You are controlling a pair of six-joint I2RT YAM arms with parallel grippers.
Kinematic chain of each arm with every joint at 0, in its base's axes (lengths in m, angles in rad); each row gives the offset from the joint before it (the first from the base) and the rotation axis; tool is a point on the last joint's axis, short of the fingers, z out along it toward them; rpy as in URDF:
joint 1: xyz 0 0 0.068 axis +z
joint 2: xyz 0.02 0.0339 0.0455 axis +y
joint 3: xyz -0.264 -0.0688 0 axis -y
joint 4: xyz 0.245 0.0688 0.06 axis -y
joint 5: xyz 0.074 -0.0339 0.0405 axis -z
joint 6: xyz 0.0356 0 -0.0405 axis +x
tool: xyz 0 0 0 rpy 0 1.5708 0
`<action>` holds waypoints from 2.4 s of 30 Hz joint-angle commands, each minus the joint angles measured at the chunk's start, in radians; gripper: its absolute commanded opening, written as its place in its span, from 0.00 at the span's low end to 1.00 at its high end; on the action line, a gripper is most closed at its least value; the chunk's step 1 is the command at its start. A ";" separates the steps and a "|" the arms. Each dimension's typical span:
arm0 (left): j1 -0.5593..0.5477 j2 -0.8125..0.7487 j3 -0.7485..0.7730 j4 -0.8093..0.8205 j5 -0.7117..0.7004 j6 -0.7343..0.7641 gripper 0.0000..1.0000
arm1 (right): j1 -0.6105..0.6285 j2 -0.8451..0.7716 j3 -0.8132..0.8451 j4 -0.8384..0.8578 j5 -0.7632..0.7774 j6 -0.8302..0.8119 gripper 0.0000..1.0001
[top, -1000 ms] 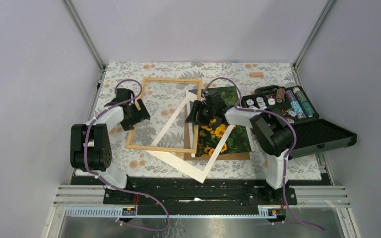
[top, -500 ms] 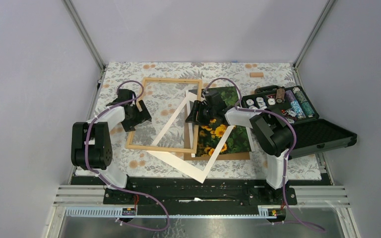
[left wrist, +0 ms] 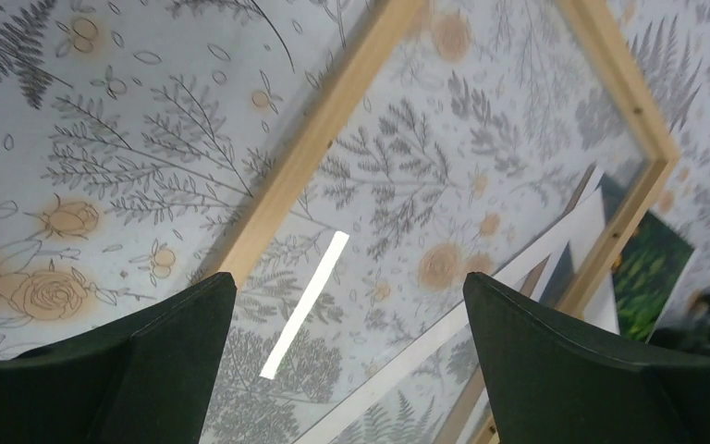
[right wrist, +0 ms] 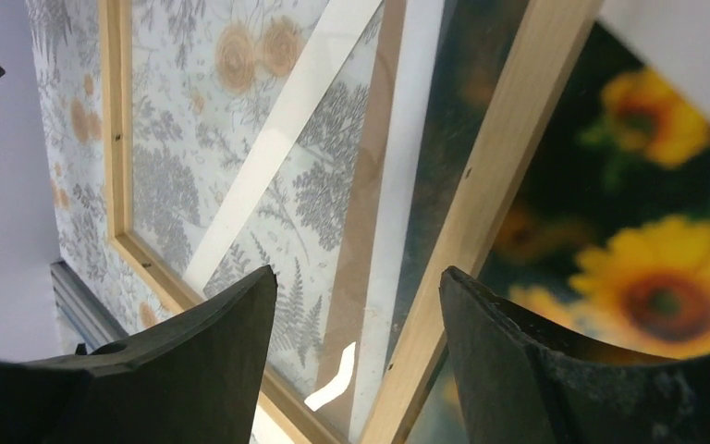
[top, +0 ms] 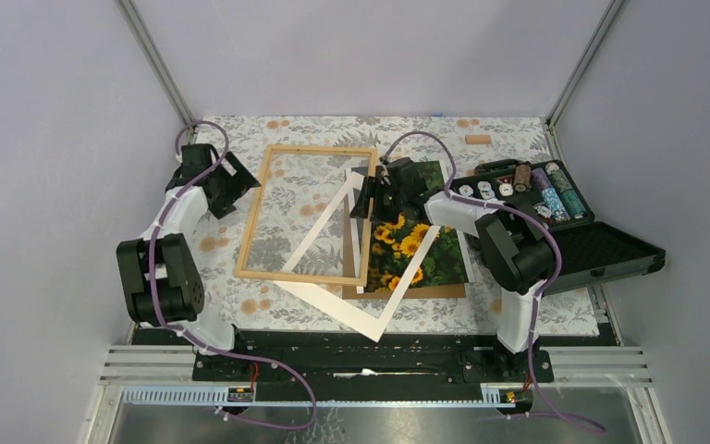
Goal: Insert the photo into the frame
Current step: Place the photo frame item in the photo frame, then move the photo frame to the center of the board.
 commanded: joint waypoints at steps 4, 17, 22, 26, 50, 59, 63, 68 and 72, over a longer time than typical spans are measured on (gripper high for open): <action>-0.029 0.055 0.055 0.068 0.075 -0.033 0.99 | -0.059 -0.026 0.071 -0.075 0.052 -0.035 0.73; -0.565 -0.108 -0.058 -0.063 -0.007 -0.012 0.91 | -0.126 -0.381 -0.023 -0.589 0.061 -0.138 0.91; -0.629 -0.112 -0.091 -0.043 0.049 -0.065 0.92 | -0.102 -0.520 -0.237 -0.491 -0.027 0.098 0.93; -0.647 -0.149 -0.150 0.043 0.187 -0.100 0.91 | -0.020 -0.621 -0.332 -0.477 0.055 0.211 0.93; -0.920 0.160 0.051 -0.060 -0.153 0.009 0.66 | 0.090 -0.764 -0.637 -0.358 0.391 0.470 0.56; -0.997 0.328 0.160 -0.140 -0.366 0.010 0.51 | 0.088 -0.784 -0.578 -0.434 0.497 0.398 0.57; -1.003 0.329 0.157 -0.139 -0.395 0.002 0.33 | 0.088 -0.746 -0.544 -0.460 0.542 0.401 0.45; -0.987 0.290 0.147 -0.183 -0.476 0.007 0.02 | 0.077 -0.650 -0.431 -0.502 0.587 0.392 0.44; -0.946 0.218 0.112 -0.216 -0.529 0.023 0.00 | 0.053 -0.545 -0.328 -0.537 0.613 0.372 0.48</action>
